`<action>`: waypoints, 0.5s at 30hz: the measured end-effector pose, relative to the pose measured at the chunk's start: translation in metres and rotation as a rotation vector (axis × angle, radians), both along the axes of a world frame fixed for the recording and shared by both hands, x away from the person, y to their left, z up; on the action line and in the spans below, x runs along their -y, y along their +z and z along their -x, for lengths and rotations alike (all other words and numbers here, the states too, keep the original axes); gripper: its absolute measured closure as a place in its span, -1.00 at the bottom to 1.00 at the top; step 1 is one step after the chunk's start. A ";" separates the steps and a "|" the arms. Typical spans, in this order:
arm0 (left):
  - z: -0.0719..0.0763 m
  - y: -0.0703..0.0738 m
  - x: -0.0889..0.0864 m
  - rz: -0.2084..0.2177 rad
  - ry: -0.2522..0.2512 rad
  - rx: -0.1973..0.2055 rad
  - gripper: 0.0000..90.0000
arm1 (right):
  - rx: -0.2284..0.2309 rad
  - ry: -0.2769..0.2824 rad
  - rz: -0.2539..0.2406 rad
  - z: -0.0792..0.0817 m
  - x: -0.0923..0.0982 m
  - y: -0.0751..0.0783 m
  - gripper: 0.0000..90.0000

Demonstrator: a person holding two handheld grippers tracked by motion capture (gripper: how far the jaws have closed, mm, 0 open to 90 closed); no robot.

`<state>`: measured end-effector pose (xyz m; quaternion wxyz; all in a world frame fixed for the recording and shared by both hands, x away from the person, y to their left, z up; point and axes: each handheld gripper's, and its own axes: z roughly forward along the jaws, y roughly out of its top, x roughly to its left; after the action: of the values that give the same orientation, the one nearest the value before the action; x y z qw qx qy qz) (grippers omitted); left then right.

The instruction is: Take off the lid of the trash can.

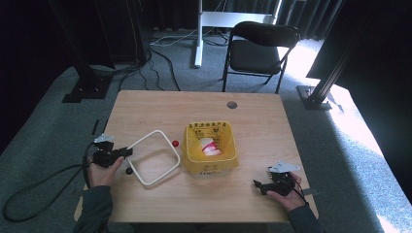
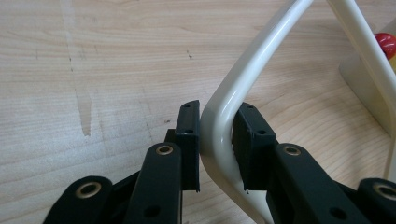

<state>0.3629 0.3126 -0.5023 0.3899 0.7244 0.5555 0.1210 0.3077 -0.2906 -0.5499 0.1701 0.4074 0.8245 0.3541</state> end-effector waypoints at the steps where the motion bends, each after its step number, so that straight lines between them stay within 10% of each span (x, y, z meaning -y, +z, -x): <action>1: -0.001 -0.001 0.000 0.002 0.000 -0.003 0.63 | 0.000 0.000 0.000 0.000 0.000 0.000 -0.76; 15: -0.011 -0.019 0.007 -0.081 0.056 -0.020 0.59 | 0.000 0.000 0.001 0.000 0.000 0.000 -0.76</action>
<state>0.3741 0.3061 -0.5217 0.3509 0.7249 0.5742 0.1471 0.3077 -0.2907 -0.5499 0.1701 0.4072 0.8247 0.3538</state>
